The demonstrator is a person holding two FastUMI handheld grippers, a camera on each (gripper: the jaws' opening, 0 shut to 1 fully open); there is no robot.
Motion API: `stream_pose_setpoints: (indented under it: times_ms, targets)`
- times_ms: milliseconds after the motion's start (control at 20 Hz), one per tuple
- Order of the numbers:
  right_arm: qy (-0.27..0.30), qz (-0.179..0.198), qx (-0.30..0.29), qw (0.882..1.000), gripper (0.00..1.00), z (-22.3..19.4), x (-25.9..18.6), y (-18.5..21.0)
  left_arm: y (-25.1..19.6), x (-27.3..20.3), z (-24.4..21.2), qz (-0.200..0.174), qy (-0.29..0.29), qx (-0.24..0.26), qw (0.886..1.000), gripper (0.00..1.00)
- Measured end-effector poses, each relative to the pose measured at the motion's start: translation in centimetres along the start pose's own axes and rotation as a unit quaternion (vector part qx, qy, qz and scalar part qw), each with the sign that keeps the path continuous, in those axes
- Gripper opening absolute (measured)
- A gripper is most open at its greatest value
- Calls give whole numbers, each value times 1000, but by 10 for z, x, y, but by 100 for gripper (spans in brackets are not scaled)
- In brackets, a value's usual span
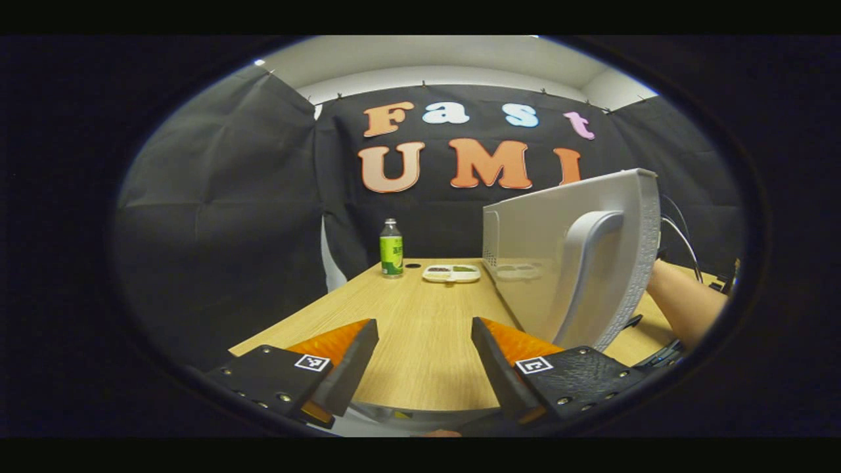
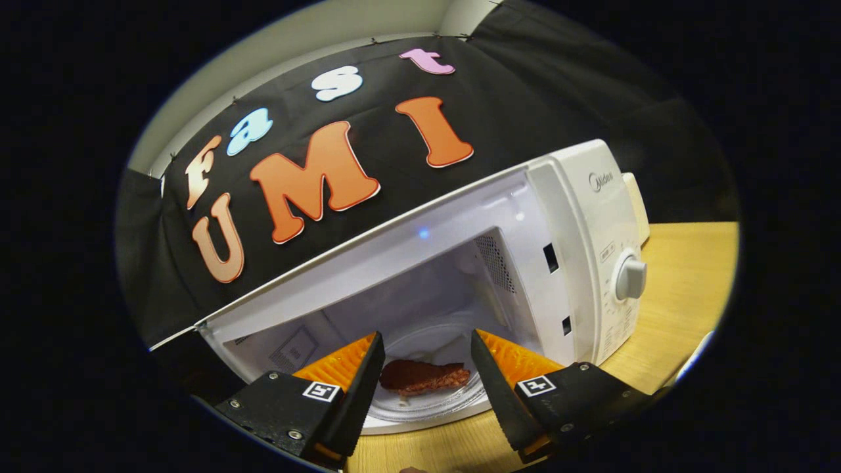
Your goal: Open the microwave oven with the left hand, put the food in, and close the microwave oven.
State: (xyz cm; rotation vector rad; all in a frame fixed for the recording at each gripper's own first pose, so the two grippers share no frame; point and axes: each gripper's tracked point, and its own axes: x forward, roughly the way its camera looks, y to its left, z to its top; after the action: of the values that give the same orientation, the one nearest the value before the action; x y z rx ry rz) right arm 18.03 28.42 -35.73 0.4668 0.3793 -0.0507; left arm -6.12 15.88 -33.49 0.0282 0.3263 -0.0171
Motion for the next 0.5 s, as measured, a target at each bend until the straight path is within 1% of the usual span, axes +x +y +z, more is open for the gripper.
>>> stream_pose_setpoints:
  times_ms: [100,250,300,350,500]
  targets:
    - [-4,19,-16,1000,83,13,-17,0,-9,-2,1,-6,-1,-1,1000,86]
    - [-15,38,-50,998,83,35,-41,-11,-25,-8,6,-16,-8,-2,1000,86]
    - [-16,45,-62,997,83,39,-48,-15,-27,-10,8,-9,-10,3,1000,86]
    - [-16,55,-72,996,83,44,-56,-19,-30,-9,9,-10,-10,6,1000,84]
    - [-5,79,-96,992,83,57,-79,-34,-57,-12,15,-36,-18,9,999,84]
